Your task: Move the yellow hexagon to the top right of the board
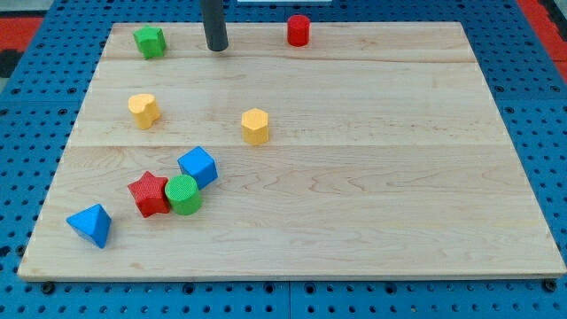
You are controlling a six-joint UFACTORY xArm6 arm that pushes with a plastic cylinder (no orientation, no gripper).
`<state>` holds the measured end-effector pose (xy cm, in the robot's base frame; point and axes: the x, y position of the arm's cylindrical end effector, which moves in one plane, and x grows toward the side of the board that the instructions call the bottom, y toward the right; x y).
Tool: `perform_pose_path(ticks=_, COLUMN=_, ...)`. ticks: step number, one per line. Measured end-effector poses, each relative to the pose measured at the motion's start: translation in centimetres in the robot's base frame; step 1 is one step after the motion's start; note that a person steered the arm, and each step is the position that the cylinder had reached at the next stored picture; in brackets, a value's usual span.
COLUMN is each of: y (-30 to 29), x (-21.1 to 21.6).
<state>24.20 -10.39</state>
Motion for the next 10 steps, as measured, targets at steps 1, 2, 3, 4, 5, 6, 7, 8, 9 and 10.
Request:
perform_pose_path(ticks=1, y=0.1, x=-0.3)
perform_pose_path(ticks=2, y=0.8, x=-0.6)
perform_pose_path(ticks=3, y=4.1, x=-3.7)
perform_pose_path(ticks=4, y=4.4, x=-4.6)
perform_pose_path(ticks=5, y=4.4, x=-4.9)
perform_pose_path(ticks=6, y=6.0, x=-4.9)
perform_pose_path(ticks=7, y=9.7, x=-4.7)
perform_pose_path(ticks=8, y=12.0, x=-4.9)
perform_pose_path(ticks=9, y=12.7, x=-5.0)
perform_pose_path(ticks=10, y=16.8, x=-4.9)
